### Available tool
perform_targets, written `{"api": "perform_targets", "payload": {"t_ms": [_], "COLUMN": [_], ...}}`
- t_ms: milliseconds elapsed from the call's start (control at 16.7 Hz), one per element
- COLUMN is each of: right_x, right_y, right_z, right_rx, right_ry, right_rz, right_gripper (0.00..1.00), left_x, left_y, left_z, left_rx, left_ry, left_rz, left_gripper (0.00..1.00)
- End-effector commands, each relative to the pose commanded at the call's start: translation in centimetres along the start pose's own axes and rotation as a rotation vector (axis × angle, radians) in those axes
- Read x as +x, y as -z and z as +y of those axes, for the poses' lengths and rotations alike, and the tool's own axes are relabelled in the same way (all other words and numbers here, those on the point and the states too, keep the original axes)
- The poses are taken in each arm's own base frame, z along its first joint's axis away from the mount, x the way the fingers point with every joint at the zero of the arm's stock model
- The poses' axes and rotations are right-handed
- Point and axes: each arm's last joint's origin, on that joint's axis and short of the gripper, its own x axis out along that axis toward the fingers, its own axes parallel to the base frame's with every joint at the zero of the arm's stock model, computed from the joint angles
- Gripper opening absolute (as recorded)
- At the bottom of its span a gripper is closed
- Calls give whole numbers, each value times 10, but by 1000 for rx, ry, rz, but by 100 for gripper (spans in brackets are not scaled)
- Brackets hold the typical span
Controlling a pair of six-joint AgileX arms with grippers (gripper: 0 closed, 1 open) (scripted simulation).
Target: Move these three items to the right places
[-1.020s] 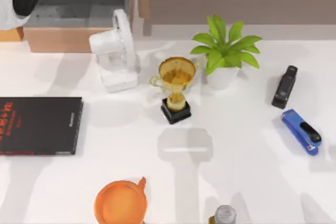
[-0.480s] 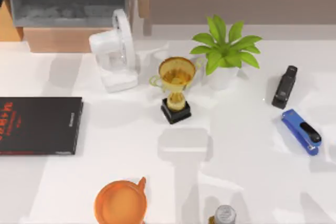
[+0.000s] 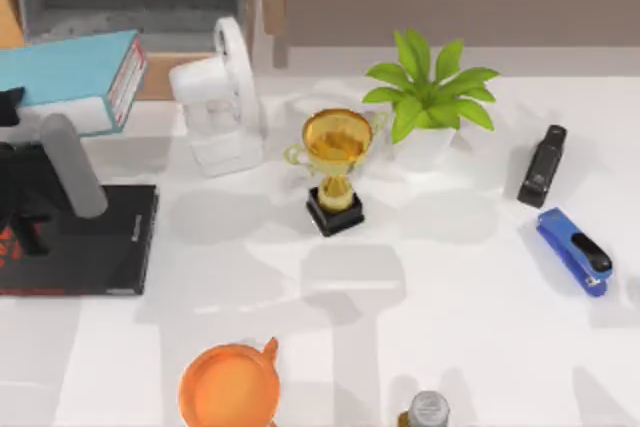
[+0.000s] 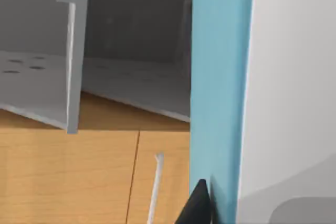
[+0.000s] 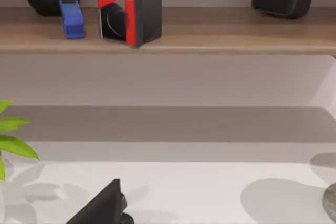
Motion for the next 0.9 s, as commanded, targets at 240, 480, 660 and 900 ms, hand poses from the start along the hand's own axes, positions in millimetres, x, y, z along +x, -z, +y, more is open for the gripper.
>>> {"api": "perform_targets", "payload": {"t_ms": [240, 480, 660, 900], "right_x": [0, 0, 0, 0], "right_y": [0, 0, 0, 0], "right_z": [0, 0, 0, 0], "right_rx": [0, 0, 0, 0], "right_ry": [0, 0, 0, 0], "right_rz": [0, 0, 0, 0], "right_gripper": [100, 100, 100, 100], "left_x": [-30, -37, -35, -33], "left_y": [14, 16, 15, 16], "left_z": [-62, -75, -70, -74], "left_rx": [143, 160, 164, 162], "left_ry": [214, 262, 240, 258], "left_rz": [26, 25, 22, 24], "left_gripper": [0, 0, 0, 0]}}
